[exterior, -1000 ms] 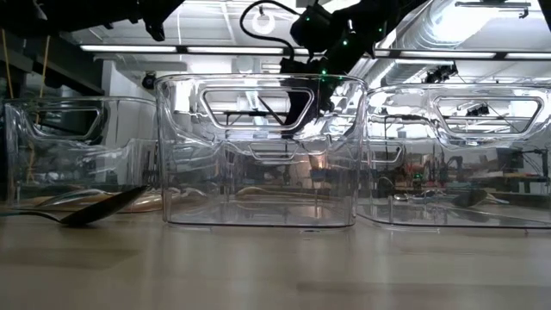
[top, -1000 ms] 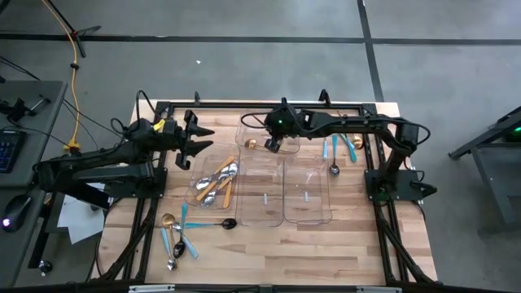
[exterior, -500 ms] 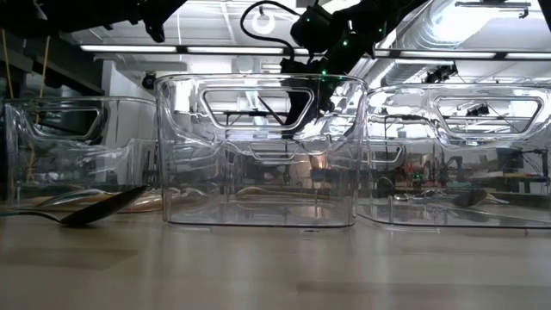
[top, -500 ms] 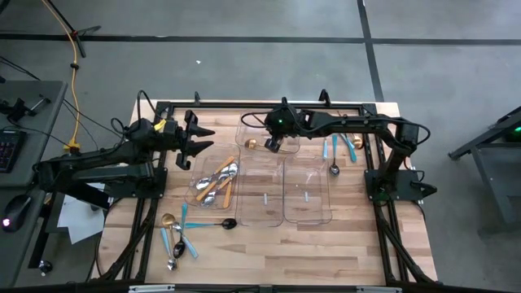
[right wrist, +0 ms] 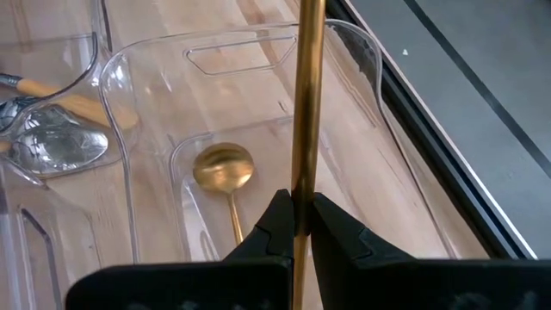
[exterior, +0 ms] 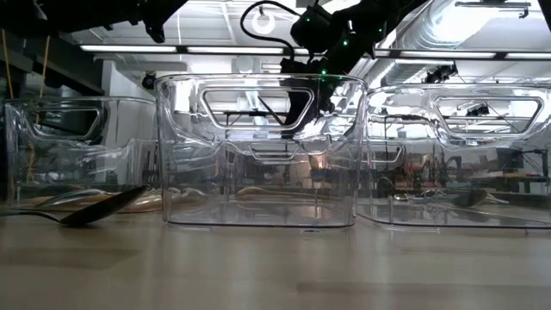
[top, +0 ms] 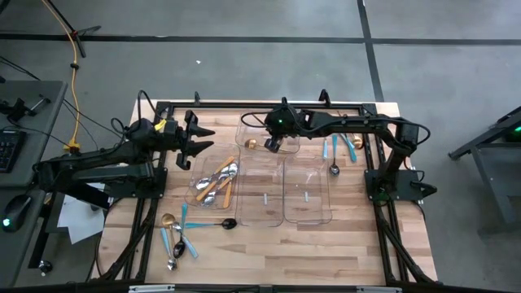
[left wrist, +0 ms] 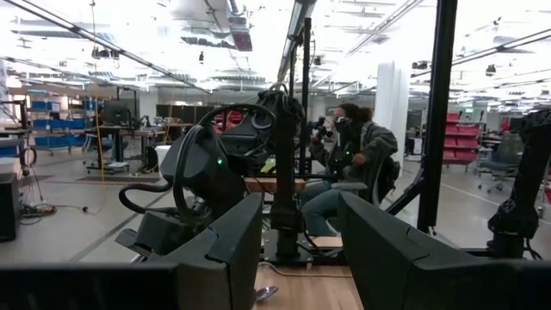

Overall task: Sort silverware by color (type)
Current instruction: Put the gold spoon into the top transparent bin

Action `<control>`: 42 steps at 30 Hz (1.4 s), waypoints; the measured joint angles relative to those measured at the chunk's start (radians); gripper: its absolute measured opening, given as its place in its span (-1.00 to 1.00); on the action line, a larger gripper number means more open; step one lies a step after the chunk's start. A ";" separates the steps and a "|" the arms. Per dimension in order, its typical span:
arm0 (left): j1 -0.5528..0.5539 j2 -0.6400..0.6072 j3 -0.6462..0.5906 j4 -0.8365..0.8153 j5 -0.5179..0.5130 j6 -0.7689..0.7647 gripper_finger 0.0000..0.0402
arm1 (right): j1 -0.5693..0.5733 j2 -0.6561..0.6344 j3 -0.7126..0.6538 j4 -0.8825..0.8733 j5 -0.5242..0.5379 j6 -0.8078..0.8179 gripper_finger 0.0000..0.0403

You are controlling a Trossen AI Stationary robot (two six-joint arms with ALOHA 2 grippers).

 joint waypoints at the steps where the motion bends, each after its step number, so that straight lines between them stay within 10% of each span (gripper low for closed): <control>1: 0.000 0.000 0.000 -0.001 0.000 0.000 -0.28 | 0.000 0.000 0.000 0.000 -0.002 0.000 -0.97; 42: 0.000 0.000 0.000 -0.018 0.000 -0.001 -0.28 | -0.065 0.098 -0.001 -0.059 -0.038 0.035 -0.98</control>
